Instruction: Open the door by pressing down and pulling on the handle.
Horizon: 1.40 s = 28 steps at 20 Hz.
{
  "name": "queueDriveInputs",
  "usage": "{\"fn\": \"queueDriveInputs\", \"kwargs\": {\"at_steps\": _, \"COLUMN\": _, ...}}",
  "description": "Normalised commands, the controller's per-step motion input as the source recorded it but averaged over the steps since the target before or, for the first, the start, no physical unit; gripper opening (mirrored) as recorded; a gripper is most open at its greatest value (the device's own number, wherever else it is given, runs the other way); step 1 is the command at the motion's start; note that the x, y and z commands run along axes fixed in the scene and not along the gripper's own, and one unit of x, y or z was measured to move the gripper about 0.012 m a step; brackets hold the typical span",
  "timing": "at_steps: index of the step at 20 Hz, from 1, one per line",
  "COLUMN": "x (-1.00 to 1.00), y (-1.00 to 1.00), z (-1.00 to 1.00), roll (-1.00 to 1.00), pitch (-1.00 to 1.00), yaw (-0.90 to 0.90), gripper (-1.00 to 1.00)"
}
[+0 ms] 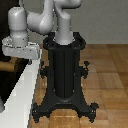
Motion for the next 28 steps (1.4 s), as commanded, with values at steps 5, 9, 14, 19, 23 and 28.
{"fn": "queueDriveInputs", "kwargs": {"at_steps": 5, "x": 0.0, "y": 0.0, "z": 0.0, "roll": 0.0, "pitch": 0.0, "yaw": 0.0, "gripper": -1.0}}
{"fn": "queueDriveInputs", "kwargs": {"at_steps": 9, "x": 0.0, "y": 0.0, "z": 0.0, "roll": 0.0, "pitch": 0.0, "yaw": 0.0, "gripper": -1.0}}
{"fn": "queueDriveInputs", "kwargs": {"at_steps": 14, "x": 0.0, "y": 0.0, "z": 0.0, "roll": 0.0, "pitch": 0.0, "yaw": 0.0, "gripper": -1.0}}
{"fn": "queueDriveInputs", "kwargs": {"at_steps": 19, "x": 0.0, "y": 0.0, "z": 0.0, "roll": 0.0, "pitch": 0.0, "yaw": 0.0, "gripper": -1.0}}
{"fn": "queueDriveInputs", "kwargs": {"at_steps": 23, "x": 0.0, "y": 0.0, "z": 0.0, "roll": 0.0, "pitch": 0.0, "yaw": 0.0, "gripper": -1.0}}
{"fn": "queueDriveInputs", "kwargs": {"at_steps": 28, "x": 0.0, "y": 0.0, "z": -0.8, "roll": 0.0, "pitch": -0.12, "yaw": 0.0, "gripper": -1.0}}
